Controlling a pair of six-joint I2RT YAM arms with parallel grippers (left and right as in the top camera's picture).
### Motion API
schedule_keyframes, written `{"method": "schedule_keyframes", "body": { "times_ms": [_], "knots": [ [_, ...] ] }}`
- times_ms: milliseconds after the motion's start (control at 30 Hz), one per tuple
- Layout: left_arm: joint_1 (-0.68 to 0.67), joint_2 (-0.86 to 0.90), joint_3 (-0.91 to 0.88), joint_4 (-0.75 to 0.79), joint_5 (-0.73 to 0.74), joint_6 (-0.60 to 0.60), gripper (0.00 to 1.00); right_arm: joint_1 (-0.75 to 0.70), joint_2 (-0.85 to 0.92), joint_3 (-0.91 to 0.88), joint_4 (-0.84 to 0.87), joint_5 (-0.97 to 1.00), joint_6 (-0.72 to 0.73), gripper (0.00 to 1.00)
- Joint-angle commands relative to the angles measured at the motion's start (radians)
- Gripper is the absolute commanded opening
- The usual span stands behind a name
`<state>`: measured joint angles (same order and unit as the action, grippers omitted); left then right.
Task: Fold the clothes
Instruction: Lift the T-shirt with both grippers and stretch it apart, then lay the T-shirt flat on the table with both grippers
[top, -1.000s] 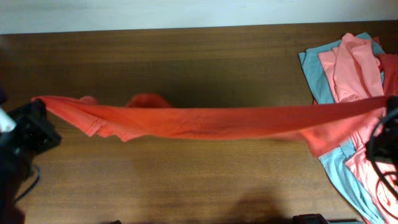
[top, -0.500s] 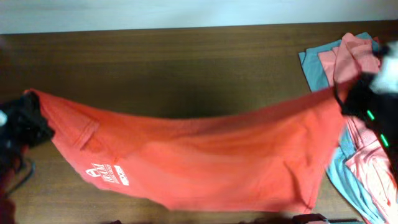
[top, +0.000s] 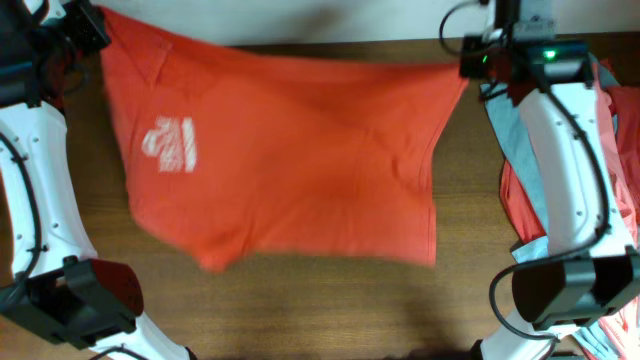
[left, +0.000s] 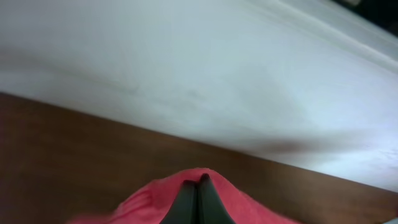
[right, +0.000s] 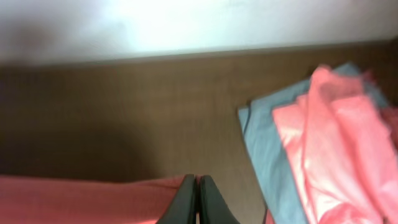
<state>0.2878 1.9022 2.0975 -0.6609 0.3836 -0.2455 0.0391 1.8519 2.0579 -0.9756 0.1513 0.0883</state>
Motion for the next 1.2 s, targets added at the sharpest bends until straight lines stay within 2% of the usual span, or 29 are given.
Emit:
{"method": "schedule_keyframes", "body": {
  "times_ms": [0, 133, 200, 267, 367, 533, 633, 933, 1033, 1167],
  "knots": [
    [0.013, -0.054, 0.272, 0.032, 0.028, 0.034, 0.00, -0.001, -0.056, 0.238, -0.016, 0.025, 0.028, 0.04],
    [0.013, -0.054, 0.476, -0.181, 0.028, 0.134, 0.00, -0.001, -0.056, 0.360, -0.128, 0.044, 0.013, 0.04],
    [0.013, -0.054, 0.496, -0.299, 0.030, 0.151, 0.00, -0.001, -0.055, 0.359, -0.201, 0.045, -0.006, 0.04],
    [0.003, -0.042, 0.485, -0.504, 0.028, 0.203, 0.00, -0.002, -0.039, 0.333, -0.316, 0.045, -0.008, 0.04],
    [-0.021, -0.001, 0.449, -0.709, 0.027, 0.268, 0.00, -0.002, -0.002, 0.277, -0.439, 0.045, -0.010, 0.04],
    [-0.058, 0.092, 0.331, -0.899, -0.069, 0.315, 0.00, -0.001, 0.034, 0.142, -0.515, 0.043, -0.014, 0.04],
    [-0.071, 0.163, 0.201, -0.977, -0.089, 0.331, 0.00, -0.002, 0.040, -0.023, -0.527, 0.044, -0.027, 0.04],
    [-0.071, 0.219, -0.207, -1.006, -0.101, 0.341, 0.00, -0.002, 0.040, -0.377, -0.524, 0.045, -0.032, 0.04],
    [-0.071, 0.218, -0.256, -1.026, -0.144, 0.317, 0.00, -0.003, 0.040, -0.431, -0.525, 0.044, -0.032, 0.04],
    [-0.070, 0.217, -0.266, -1.028, -0.263, 0.226, 0.00, -0.014, 0.040, -0.452, -0.554, 0.043, -0.027, 0.04]
  ]
}}
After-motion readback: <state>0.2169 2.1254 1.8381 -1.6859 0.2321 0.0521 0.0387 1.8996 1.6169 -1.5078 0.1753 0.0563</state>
